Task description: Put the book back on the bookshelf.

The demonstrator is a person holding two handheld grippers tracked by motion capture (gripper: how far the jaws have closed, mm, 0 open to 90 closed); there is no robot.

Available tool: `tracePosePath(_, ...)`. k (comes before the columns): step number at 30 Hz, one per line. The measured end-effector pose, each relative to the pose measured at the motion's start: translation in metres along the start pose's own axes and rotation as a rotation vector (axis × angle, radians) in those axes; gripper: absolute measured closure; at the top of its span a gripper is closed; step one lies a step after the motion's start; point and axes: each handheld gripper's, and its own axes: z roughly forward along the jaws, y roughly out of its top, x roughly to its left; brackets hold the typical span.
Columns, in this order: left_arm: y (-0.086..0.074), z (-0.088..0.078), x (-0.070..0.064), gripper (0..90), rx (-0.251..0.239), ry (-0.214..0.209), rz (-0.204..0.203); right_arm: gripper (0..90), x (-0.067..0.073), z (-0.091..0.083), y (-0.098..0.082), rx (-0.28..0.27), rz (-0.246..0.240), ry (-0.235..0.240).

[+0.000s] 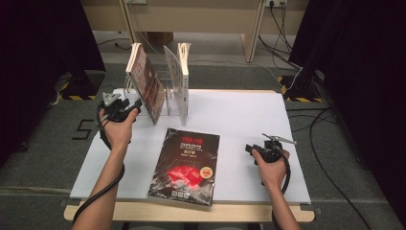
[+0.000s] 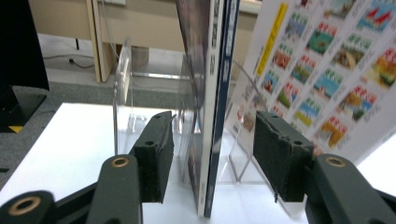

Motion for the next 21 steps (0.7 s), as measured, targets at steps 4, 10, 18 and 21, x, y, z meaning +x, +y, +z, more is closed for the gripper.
tracePosePath(4,-0.008,-0.002,0.001,46.4,0.046,-0.022,0.005,59.9,0.002,0.001,0.000,0.012,-0.002,0.004)
tracePosePath(10,-0.019,-0.005,0.004,47.0,0.110,-0.044,0.010,60.4,0.006,0.003,0.002,0.033,-0.005,0.003)
tracePosePath(18,-0.042,-0.005,0.001,53.7,0.261,-0.141,0.033,65.3,0.018,0.009,0.008,0.074,-0.034,-0.005)
tracePosePath(21,-0.054,-0.004,0.001,57.9,0.301,-0.186,0.036,66.4,0.025,0.012,0.011,0.082,-0.040,-0.011)
